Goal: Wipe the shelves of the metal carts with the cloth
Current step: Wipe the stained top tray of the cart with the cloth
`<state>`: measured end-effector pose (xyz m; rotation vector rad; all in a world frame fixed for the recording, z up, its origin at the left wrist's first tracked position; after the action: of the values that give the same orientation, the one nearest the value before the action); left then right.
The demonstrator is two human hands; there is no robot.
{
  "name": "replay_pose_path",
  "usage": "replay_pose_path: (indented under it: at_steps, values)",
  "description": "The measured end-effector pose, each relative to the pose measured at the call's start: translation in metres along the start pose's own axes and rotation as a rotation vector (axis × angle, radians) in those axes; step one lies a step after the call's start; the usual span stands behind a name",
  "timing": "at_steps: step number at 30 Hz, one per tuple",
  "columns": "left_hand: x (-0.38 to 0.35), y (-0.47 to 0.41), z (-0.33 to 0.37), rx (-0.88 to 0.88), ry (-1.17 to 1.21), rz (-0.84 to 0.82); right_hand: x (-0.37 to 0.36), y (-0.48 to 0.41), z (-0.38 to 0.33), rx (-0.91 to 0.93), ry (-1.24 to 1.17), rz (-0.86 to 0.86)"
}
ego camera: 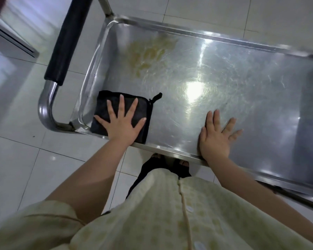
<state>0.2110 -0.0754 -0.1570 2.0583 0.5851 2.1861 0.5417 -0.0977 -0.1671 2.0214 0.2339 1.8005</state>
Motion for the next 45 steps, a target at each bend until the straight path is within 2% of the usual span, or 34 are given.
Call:
replay_pose_path:
  at_steps: [3, 5, 8, 13, 15, 18, 22, 25, 28, 33, 35, 40, 45]
  values:
    - [-0.003, 0.001, 0.004, 0.002, 0.004, -0.003, 0.007, -0.01, -0.059, 0.199, -0.022, 0.032]
    - [-0.004, 0.002, 0.003, 0.011, 0.017, 0.006, 0.01, -0.018, -0.088, 0.26, -0.045, 0.038]
    - [-0.006, 0.011, 0.014, 0.028, 0.062, 0.026, 0.003, -0.022, -0.097, 0.237, -0.009, 0.051]
    - [-0.014, 0.034, 0.074, -0.111, 0.078, 0.042, -0.001, -0.019, -0.093, 0.232, 0.02, 0.098]
    - [-0.013, 0.032, 0.074, -0.114, 0.101, 0.044, 0.001, -0.019, -0.094, 0.237, 0.01, 0.109]
    - [-0.006, 0.015, 0.03, -0.046, 0.106, 0.068, 0.001, -0.02, -0.093, 0.223, 0.008, 0.114]
    - [0.007, -0.021, -0.068, 0.088, 0.067, 0.037, 0.0, -0.025, -0.094, 0.197, 0.019, 0.094]
    - [0.012, -0.032, -0.084, 0.081, -0.003, 0.024, 0.001, -0.025, -0.095, 0.189, 0.033, 0.092]
    - [0.013, -0.038, -0.043, 0.041, 0.029, 0.043, 0.001, -0.023, -0.095, 0.185, 0.059, 0.086]
    - [0.021, -0.056, 0.107, -0.219, 0.063, 0.053, 0.004, -0.024, -0.095, 0.176, 0.08, 0.06]
    - [0.022, -0.056, 0.138, -0.246, 0.049, 0.051, 0.007, -0.027, -0.087, 0.138, 0.043, 0.032]
    - [0.024, -0.056, 0.13, -0.219, 0.065, 0.116, 0.038, -0.064, -0.065, -0.016, -0.147, 0.064]
    - [0.023, -0.059, 0.129, -0.207, 0.051, 0.085, 0.04, -0.091, -0.06, 0.038, -0.033, 0.067]
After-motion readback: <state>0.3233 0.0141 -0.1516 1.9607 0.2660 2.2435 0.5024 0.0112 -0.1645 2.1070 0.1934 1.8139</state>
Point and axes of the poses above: each hand's wrist, its own y-axis away from the middle knuckle, its own x-axis out of the back of the hand, z = x × y, the point moved 10 cm from there along -y, towards the middle knuckle, and after that the axes turned 1 degree about -z, right-handed, at the moved point
